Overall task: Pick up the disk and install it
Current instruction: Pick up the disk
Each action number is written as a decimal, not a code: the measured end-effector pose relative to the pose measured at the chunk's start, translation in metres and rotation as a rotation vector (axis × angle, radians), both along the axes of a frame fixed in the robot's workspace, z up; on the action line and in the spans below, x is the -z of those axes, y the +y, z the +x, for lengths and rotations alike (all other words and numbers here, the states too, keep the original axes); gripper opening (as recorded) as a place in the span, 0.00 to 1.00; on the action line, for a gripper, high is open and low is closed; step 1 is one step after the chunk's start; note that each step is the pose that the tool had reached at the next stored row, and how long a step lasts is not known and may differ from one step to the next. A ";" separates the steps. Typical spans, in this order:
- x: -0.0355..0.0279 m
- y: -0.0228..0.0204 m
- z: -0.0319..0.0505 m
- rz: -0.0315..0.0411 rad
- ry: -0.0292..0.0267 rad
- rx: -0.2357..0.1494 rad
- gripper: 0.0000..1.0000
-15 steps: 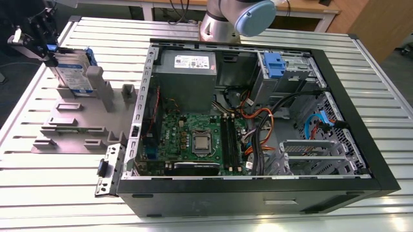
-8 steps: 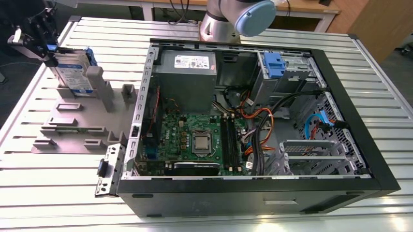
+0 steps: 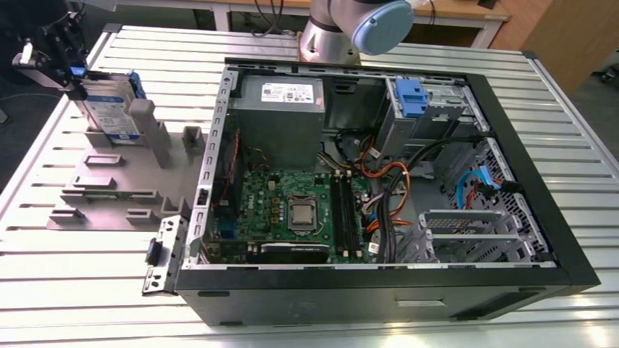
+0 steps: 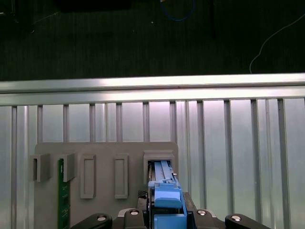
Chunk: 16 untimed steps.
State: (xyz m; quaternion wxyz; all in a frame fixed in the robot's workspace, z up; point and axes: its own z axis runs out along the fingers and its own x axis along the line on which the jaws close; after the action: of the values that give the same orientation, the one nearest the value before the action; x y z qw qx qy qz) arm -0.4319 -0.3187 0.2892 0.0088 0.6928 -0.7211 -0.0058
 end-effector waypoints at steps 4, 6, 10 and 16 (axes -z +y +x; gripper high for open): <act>-0.0004 0.0000 0.0000 0.0000 -0.0001 -0.001 0.37; -0.0016 0.0000 0.0000 0.0002 0.0001 -0.001 0.37; -0.0043 0.0000 0.0000 0.0003 0.0000 -0.001 0.37; -0.0077 0.0000 0.0000 0.0003 0.0000 -0.001 0.37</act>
State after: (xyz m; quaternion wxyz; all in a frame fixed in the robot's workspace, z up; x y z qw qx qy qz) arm -0.4319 -0.3187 0.2969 0.0087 0.6931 -0.7207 -0.0059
